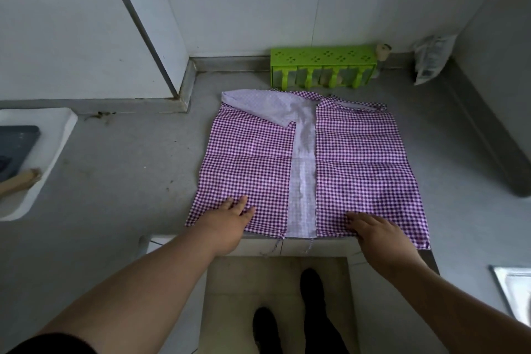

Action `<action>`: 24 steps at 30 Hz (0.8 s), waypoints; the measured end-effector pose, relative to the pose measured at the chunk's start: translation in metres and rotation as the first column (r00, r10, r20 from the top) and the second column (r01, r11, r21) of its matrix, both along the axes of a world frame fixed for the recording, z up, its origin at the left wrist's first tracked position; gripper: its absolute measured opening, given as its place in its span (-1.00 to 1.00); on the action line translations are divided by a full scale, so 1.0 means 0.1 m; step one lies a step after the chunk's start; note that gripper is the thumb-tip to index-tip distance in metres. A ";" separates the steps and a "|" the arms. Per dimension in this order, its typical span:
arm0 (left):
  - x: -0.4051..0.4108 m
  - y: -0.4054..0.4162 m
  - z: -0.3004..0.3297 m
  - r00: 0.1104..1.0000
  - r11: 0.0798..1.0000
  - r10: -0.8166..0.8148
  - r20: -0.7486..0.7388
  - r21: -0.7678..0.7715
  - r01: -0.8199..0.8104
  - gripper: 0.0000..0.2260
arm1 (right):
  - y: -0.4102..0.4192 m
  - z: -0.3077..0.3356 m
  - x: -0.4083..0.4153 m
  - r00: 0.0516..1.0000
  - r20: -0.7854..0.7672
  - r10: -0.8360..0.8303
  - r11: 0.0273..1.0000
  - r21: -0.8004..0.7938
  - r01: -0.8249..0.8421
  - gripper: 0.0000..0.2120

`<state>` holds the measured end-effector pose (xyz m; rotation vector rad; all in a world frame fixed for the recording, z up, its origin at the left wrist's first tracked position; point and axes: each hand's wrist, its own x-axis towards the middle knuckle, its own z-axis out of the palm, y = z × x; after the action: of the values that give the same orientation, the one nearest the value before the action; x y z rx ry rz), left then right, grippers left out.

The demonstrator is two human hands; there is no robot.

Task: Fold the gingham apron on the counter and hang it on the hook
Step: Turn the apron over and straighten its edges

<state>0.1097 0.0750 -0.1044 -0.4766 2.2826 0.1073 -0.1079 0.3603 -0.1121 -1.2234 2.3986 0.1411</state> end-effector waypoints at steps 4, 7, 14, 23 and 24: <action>0.00 -0.03 0.16 0.997 0.997 -0.068 0.034 0.035 0.067 -0.37 | 0.02 0.12 0.02 0.999 0.023 -0.035 0.999 -0.023 0.036 -0.62; 0.02 -0.02 0.28 0.996 0.995 -0.036 0.088 0.096 0.027 -0.41 | 0.06 0.24 0.04 0.997 0.045 -0.063 0.998 0.004 0.063 -0.66; -0.03 0.02 0.80 0.957 0.994 -0.051 0.286 0.108 0.021 -0.56 | 0.12 0.59 0.06 0.990 -0.013 0.141 0.985 0.102 -0.140 -0.73; -0.26 -0.32 1.40 0.966 0.995 -0.073 0.249 0.082 0.054 -0.62 | -0.20 1.34 -0.29 0.994 0.112 0.010 0.988 0.151 -0.027 -0.68; -0.29 -0.40 1.44 0.976 0.997 -0.057 0.209 0.064 0.044 -0.63 | -0.26 1.38 -0.37 0.996 0.088 0.014 0.990 0.139 -0.027 -0.70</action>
<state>0.0809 0.0352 0.0400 -0.3799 2.0755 0.0939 -0.1451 0.3345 0.0260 -1.1659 2.2616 0.2536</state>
